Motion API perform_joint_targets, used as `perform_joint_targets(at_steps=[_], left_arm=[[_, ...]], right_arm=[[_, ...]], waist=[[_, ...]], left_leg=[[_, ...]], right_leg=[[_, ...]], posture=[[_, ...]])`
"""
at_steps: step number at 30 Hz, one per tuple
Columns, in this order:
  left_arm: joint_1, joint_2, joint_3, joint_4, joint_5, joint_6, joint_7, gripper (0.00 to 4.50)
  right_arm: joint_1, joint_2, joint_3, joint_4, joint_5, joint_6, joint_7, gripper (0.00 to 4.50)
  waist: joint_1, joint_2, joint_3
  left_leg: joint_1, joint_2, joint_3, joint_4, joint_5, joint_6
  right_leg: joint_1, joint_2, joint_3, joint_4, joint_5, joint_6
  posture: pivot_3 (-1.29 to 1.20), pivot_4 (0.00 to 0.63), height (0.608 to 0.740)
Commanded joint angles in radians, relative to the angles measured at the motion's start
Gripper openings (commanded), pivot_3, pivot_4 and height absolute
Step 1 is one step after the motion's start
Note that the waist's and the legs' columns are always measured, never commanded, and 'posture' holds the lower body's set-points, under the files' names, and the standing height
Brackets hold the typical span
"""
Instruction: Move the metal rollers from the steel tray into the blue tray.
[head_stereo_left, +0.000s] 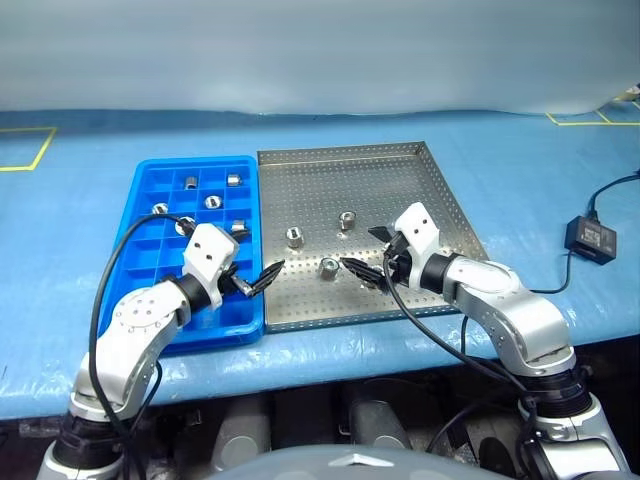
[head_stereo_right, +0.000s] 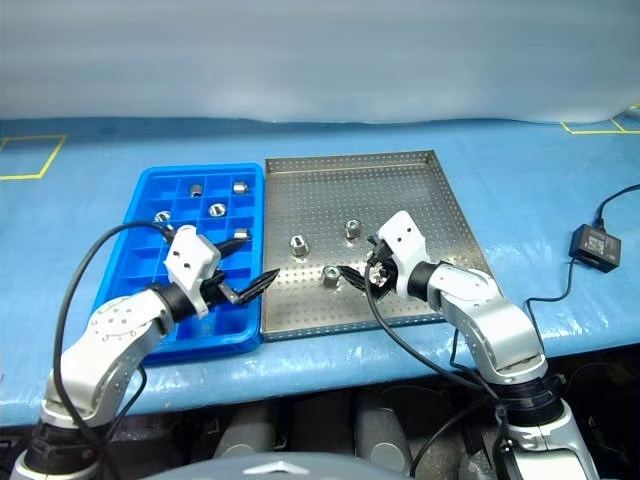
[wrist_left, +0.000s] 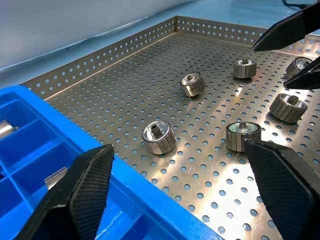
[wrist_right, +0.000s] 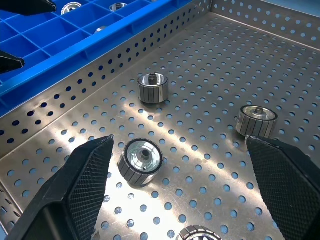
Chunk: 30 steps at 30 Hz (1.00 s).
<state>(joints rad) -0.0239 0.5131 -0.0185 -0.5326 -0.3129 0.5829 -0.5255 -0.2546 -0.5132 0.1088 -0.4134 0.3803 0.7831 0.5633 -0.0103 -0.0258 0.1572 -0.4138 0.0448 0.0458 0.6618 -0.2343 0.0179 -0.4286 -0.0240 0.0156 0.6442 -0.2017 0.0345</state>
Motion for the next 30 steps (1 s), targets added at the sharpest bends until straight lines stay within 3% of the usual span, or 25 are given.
perform_joint_targets(at_steps=[1,15,24,30], left_arm=[[0.002,0.013,0.015,-0.029,0.0,-0.015,-0.006,4.5],[-0.097,-0.008,-0.041,0.029,0.003,-0.009,-0.024,4.5],[-0.363,-0.051,-0.299,0.226,0.073,0.012,-0.14,4.5],[-0.444,-0.072,-0.385,0.386,0.137,0.031,-0.171,4.5]], right_arm=[[-0.018,0.004,-0.008,-0.028,0.003,-0.019,0.005,4.47],[0.022,-0.009,-0.025,-0.053,-0.014,-0.016,-0.011,4.47],[0.099,0.014,-0.053,-0.137,-0.009,-0.013,-0.066,4.47],[0.17,0.013,-0.08,-0.196,-0.01,-0.002,-0.108,4.47]], waist=[[0.0,0.0,0.0],[0.001,0.0,0.0],[-0.021,0.0,0.0],[-0.052,0.0,0.0]], left_leg=[[0.0,0.0,0.0,0.0,0.0,0.0],[0.0,0.0,0.001,0.0,0.0,0.0],[-0.001,-0.001,0.002,0.001,0.0,0.0],[-0.001,-0.001,0.002,0.001,0.0,0.0]], right_leg=[[0.0,0.0,0.0,0.0,0.0,0.0],[0.0,0.0,0.0,0.0,0.0,0.0],[0.0,0.001,0.001,0.0,0.001,0.001],[0.0,0.001,0.001,0.0,0.0,0.001]], posture=[[0.02,0.15,0.74],[-0.03,0.15,0.74],[-0.13,0.15,0.74],[-0.18,0.15,0.74]])
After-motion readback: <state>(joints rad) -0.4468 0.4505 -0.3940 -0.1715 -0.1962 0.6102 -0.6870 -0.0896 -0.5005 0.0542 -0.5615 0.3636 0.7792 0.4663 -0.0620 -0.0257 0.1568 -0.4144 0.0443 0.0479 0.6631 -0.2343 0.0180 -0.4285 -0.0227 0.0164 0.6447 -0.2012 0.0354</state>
